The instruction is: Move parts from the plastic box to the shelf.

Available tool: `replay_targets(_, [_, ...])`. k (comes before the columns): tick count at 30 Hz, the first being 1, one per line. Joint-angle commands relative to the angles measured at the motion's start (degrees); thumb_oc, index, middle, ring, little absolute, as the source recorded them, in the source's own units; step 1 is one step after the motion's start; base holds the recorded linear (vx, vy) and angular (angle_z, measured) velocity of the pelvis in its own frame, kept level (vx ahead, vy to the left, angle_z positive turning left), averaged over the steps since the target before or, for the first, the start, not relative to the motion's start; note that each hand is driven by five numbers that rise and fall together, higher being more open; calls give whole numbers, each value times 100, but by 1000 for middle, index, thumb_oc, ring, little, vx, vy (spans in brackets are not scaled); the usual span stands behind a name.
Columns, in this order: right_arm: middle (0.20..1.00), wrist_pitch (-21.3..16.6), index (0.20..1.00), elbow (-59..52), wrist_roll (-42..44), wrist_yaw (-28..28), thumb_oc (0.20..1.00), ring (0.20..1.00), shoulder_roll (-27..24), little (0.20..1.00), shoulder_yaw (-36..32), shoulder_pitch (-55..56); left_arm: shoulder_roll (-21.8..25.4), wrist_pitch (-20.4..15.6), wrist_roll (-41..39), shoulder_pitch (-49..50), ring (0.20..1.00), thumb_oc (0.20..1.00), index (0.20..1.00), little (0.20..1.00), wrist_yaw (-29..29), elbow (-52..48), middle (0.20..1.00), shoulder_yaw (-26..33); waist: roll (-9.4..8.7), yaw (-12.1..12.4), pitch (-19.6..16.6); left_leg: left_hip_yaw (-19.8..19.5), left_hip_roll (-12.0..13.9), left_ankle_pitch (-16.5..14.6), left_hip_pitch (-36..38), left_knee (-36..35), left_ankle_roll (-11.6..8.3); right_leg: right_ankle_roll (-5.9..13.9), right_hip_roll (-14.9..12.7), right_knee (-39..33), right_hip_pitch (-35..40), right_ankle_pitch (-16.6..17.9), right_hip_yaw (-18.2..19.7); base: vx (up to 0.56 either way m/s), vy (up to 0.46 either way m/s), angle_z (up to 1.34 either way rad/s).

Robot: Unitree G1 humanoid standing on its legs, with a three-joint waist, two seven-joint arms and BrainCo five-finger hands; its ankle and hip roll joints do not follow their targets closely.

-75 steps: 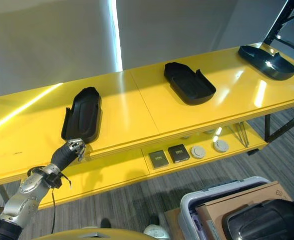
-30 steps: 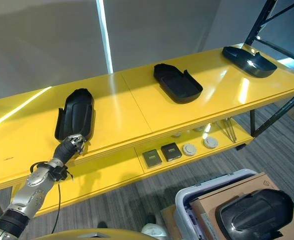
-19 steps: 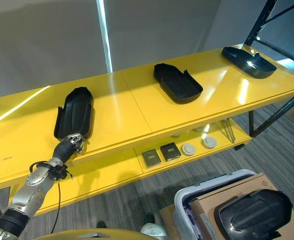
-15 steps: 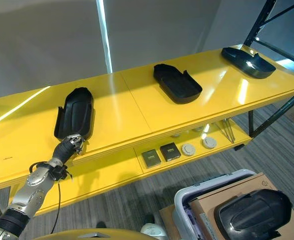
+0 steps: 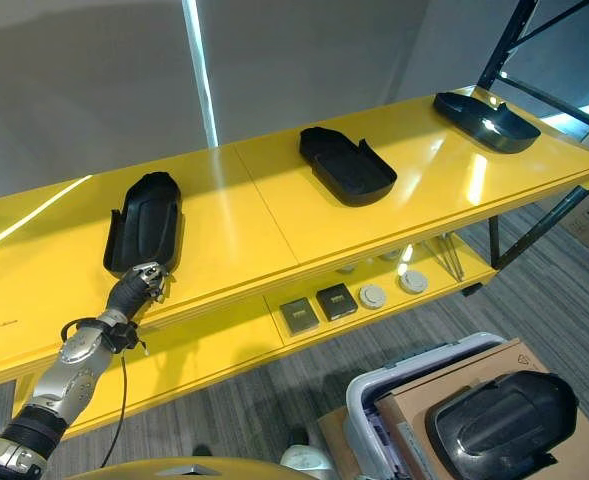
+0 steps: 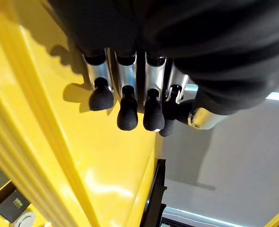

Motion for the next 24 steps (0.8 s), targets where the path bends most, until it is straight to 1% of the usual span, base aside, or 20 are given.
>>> replay_targets(1, [1000, -34, 1000, 366, -181, 167, 1000, 1000, 94, 1000, 321, -116, -81, -335, 159, -512, 200, 200, 200, 200, -11, 167, 200, -4, -174, -34, -43, 262, 195, -536, -266, 841, -1, 225, -169, 298, -11, -444, 27, 0, 0, 0])
replay_targets(4, [1000, -42, 1000, 404, -203, 172, 1000, 1000, 97, 1000, 315, -137, -86, -358, 117, -539, 200, 200, 200, 200, -65, 71, 200, -38, -171, -32, -53, 261, 190, -541, -252, 830, 2, 224, -170, 292, -1, -446, 27, 0, 0, 0])
replay_targets(7, [1000, -67, 1000, 456, -207, 155, 1000, 1000, 115, 1000, 317, -172, -67, -337, 41, -563, 200, 200, 200, 200, -277, -173, 200, -78, -168, -14, -54, 252, 187, -548, -256, 832, 6, 222, -174, 287, 4, -444, 19, 0, 0, 0])
replay_targets(8, [1000, -72, 1000, 461, -207, 155, 1000, 1000, 114, 1000, 316, -179, -50, -316, 21, -560, 200, 200, 200, 200, -375, -289, 200, -86, -167, -7, -50, 245, 185, -547, -257, 832, 7, 222, -174, 287, 4, -440, 18, 0, 0, 0])
replay_targets(9, [1000, -60, 1000, 461, -202, 155, 1000, 1000, 113, 1000, 312, -193, -28, -216, 5, -545, 200, 200, 200, 200, -490, -506, 200, -88, -164, 5, -44, 236, 183, -548, -260, 834, 7, 220, -176, 286, 6, -439, 14, 0, 0, 0])
replay_targets(10, [1000, -61, 1000, 464, -202, 155, 1000, 1000, 113, 1000, 310, -196, -23, -201, -8, -542, 200, 200, 200, 200, -502, -546, 200, -90, -162, 7, -43, 234, 183, -548, -262, 834, 7, 219, -176, 286, 6, -439, 13, 0, 0, 0])
replay_targets(11, [1000, -59, 1000, 474, -203, 160, 1000, 1000, 105, 1000, 294, -207, 18, -88, -88, -512, 586, 586, 586, 586, -679, -818, 586, -91, -155, 26, -40, 218, 178, -548, -273, 840, 7, 217, -178, 281, 11, -439, 4, -30, 12, 2])
replay_targets(12, [1000, -93, 1000, 489, -215, 139, 1000, 1000, 105, 1000, 281, -205, 67, 78, -220, -457, 1000, 1000, 1000, 1000, -889, -1202, 1000, -76, -140, 50, -31, 196, 170, -544, -281, 842, 10, 218, -183, 277, 17, -434, -9, -33, 14, 2])
replay_targets(13, [1000, -97, 1000, 490, -220, 139, 1000, 1000, 104, 1000, 278, -205, 77, 110, -252, -443, 1000, 1000, 1000, 1000, -944, -1295, 1000, -70, -137, 56, -30, 191, 168, -543, -284, 843, 10, 219, -184, 276, 18, -433, -12, -39, 22, 2])
replay_targets(14, [1000, -108, 1000, 501, -231, 126, 1000, 1000, 108, 1000, 249, -204, 166, 247, -396, -380, 1000, 1000, 1000, 1000, -1084, -1790, 1000, -18, -120, 96, -39, 157, 153, -533, -295, 834, 9, 224, -189, 258, 34, -421, -35, 0, 0, 0])
replay_targets(17, [1000, -116, 1000, 525, -233, 121, 1000, 1000, 104, 1000, 241, -222, 242, 181, -520, -357, 1000, 1000, 1000, 1000, -1147, -2162, 1000, 57, -110, 138, -49, 116, 135, -530, -297, 825, 12, 230, -201, 255, 46, -415, -65, 0, 0, 0])
replay_targets(20, [1000, -121, 1000, 529, -226, 69, 1000, 1000, 152, 1000, 246, -221, 260, 136, -689, -308, 1000, 1000, 1000, 1000, -1195, -2626, 1000, 262, -108, 198, -66, 66, 112, -526, -297, 799, 16, 229, -210, 233, 69, -407, -90, 0, 0, 0])
replay_targets(21, [1000, -126, 1000, 526, -232, 61, 1000, 1000, 159, 1000, 245, -219, 261, 69, -685, -297, 1000, 1000, 1000, 1000, -1192, -2705, 1000, 298, -109, 208, -68, 58, 110, -525, -295, 795, 15, 230, -212, 233, 72, -404, -97, -37, -7, 2])
replay_targets(22, [1000, -154, 1000, 522, -238, 4, 1000, 1000, 188, 1000, 245, -218, 248, -106, -746, -273, 1000, 1000, 1000, 1000, -1096, -2975, 1000, 453, -117, 254, -78, 28, 99, -516, -303, 788, 7, 231, -219, 220, 84, -390, -125, -32, -10, 2])
replay_targets(24, [1000, -206, 1000, 521, -264, -106, 1000, 1000, 225, 1000, 248, -213, 222, -201, -775, -261, 1000, 1000, 1000, 1000, -959, -3107, 1000, 578, -128, 285, -105, 17, 95, -500, -323, 772, 4, 231, -227, 213, 70, -378, -146, -17, -9, 1])
